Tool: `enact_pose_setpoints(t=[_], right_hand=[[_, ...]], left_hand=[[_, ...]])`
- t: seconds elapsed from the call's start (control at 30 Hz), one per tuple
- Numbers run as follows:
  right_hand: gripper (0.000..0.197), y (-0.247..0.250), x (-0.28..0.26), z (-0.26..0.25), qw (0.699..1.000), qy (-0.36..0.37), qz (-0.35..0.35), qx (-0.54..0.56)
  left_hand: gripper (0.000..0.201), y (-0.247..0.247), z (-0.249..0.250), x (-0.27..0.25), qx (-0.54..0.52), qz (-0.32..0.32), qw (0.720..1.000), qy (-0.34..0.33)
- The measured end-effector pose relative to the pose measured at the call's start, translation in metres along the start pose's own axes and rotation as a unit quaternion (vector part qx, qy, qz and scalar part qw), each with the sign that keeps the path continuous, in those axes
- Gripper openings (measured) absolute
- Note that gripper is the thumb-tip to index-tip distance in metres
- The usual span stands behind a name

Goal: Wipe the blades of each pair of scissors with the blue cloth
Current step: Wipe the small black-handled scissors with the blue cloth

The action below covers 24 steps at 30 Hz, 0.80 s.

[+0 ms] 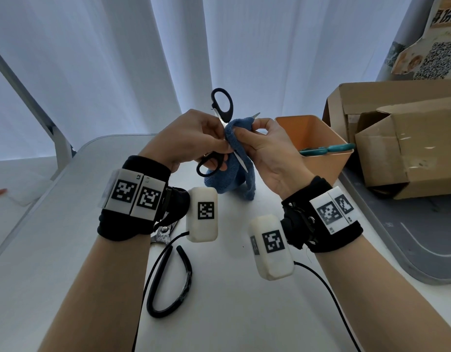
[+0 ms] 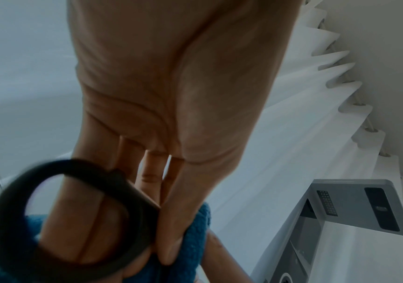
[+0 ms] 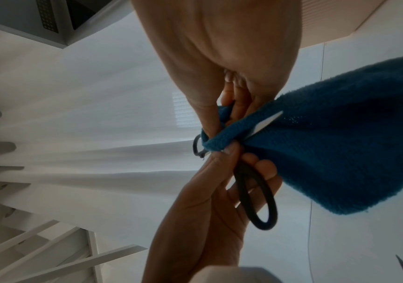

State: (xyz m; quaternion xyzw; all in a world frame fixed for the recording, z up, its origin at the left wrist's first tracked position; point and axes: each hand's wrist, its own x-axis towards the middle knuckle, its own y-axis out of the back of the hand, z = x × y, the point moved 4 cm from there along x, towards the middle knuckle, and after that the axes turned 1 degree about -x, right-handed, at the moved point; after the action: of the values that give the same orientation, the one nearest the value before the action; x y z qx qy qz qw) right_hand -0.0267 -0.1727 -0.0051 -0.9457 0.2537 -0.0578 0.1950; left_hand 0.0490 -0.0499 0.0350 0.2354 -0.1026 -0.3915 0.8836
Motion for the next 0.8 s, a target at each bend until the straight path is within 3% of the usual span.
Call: enact_pose_setpoints(t=[0.2,0.4,0.8], right_hand=[[0.03,0.001,-0.002,-0.004,0.999,-0.008,-0.011,0.048],[0.037,0.0,-0.003,-0.005,0.997,-0.001,0.004,0.072],[0.044,-0.002,-0.002,-0.004,0.997,-0.01,-0.002,0.075]], left_hand=[[0.027,0.014,0.001,-0.002,-0.061,0.045,0.997,-0.035],[0.015,0.009,0.007,-0.001,-0.069,0.06,0.993,-0.071],[0.01,0.007,0.004,0.002,-0.075,0.055,0.994,-0.054]])
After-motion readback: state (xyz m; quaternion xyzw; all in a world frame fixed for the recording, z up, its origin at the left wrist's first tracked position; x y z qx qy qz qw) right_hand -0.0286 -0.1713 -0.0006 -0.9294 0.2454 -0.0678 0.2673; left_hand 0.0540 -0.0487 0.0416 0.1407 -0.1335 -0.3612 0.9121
